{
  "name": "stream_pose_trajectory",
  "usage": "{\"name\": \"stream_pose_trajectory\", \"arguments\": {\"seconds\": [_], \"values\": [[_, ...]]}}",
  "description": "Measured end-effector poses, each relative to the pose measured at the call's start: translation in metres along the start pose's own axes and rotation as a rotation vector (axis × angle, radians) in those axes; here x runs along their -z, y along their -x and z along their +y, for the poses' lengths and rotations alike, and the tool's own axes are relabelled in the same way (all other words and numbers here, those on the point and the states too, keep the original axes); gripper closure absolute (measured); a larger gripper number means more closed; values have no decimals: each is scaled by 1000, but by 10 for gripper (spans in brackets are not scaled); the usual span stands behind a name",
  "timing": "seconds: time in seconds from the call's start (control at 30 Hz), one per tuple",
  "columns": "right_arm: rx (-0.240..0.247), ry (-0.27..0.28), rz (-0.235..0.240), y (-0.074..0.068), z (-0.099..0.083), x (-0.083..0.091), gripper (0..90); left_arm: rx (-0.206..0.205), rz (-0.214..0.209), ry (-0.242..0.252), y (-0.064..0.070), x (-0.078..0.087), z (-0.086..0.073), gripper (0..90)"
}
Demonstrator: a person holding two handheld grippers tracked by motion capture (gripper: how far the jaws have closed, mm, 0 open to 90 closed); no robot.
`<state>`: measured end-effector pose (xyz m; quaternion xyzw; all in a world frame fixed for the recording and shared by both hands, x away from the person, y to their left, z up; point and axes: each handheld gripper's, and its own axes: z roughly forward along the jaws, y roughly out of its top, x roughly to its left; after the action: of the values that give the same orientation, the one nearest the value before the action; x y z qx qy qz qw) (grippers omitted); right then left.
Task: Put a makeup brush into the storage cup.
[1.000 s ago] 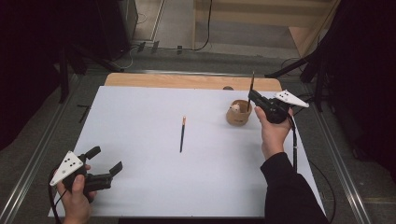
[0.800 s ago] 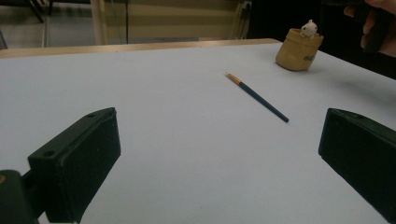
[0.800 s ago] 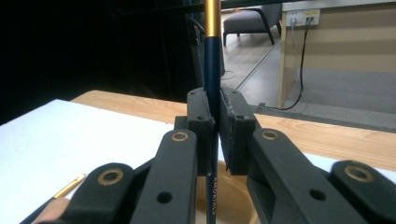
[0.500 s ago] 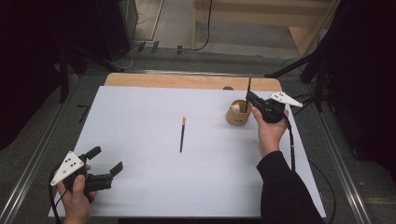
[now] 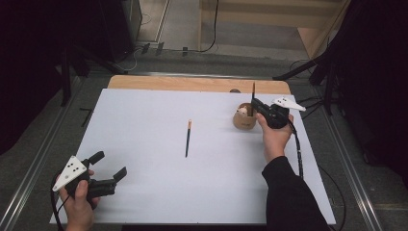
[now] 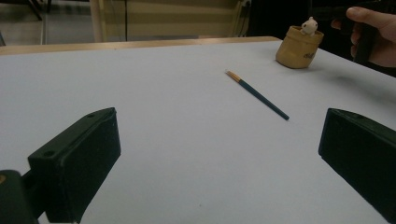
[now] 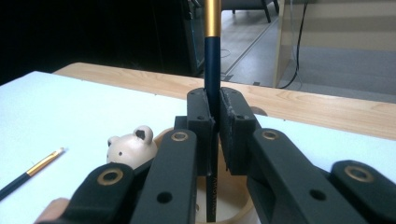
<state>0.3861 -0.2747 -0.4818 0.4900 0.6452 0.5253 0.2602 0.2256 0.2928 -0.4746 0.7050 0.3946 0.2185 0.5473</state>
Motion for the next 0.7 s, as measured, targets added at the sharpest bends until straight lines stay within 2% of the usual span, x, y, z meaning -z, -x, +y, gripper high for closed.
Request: {"name": "stream_pose_trajectory", "arguments": {"seconds": [0.37, 0.53, 0.63, 0.7], "values": [[9, -41, -15, 1, -7, -1, 846, -1, 0, -2, 1, 0, 0, 0], [9, -67, -2, 1, -9, -2, 835, -2, 1, -3, 0, -1, 0, 0], [-10, -54, 19, 0, -9, 0, 753, -1, 1, -2, 1, 0, 0, 0], [-4, -61, 14, 0, -9, 1, 709, -1, 1, -2, 0, 0, 0, 0]]}}
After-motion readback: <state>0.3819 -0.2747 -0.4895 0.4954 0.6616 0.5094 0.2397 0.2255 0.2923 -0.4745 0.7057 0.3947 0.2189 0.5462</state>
